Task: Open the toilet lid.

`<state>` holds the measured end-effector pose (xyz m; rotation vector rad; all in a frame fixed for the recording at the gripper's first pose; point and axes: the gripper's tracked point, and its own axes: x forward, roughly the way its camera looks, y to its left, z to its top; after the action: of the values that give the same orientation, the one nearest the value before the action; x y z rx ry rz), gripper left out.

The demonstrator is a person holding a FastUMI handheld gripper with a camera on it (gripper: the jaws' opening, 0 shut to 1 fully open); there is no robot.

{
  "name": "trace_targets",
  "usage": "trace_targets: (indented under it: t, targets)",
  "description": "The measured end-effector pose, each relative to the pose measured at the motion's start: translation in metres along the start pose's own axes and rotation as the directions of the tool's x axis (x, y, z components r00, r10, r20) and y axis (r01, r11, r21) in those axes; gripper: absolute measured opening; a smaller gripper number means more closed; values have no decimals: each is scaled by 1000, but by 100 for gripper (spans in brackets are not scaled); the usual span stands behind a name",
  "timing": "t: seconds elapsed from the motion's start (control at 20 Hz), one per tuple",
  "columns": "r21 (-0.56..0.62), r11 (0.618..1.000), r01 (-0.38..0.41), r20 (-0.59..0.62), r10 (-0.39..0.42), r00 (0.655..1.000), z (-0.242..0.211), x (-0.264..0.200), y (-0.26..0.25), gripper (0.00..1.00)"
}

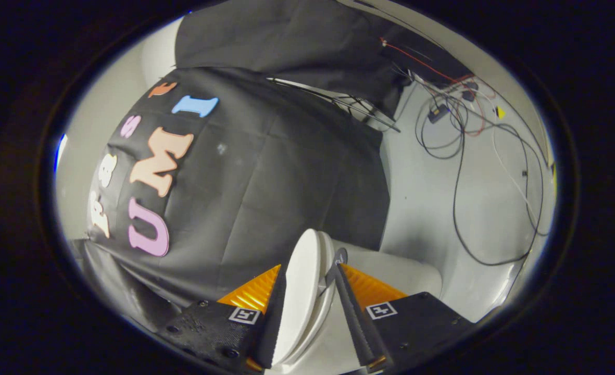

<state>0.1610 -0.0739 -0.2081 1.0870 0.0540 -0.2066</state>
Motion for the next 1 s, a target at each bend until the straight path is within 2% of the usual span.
trace_targets:
  t: [0.1,0.2,0.35,0.5,0.7,0.75,0.85,0.9,1.0]
  targets:
    - [41,999,9,-18,-9,1000,-1,19,-5,59]
    - [85,996,-13,-15,14,1000,5,33,-5,59]
    - [159,987,22,-34,-17,999,10,59,-18,59]
    - [204,978,41,-46,-32,998,11,68,-25,45]
    - [267,963,35,-73,-16,997,13,74,-29,5]
    - [273,962,21,-83,2,997,12,72,-25,3]
    - [270,962,30,-72,-11,997,10,73,-23,2]
    - [246,968,45,-68,-29,997,9,73,-22,2]
    - [217,976,28,-66,-14,998,11,69,-11,1]
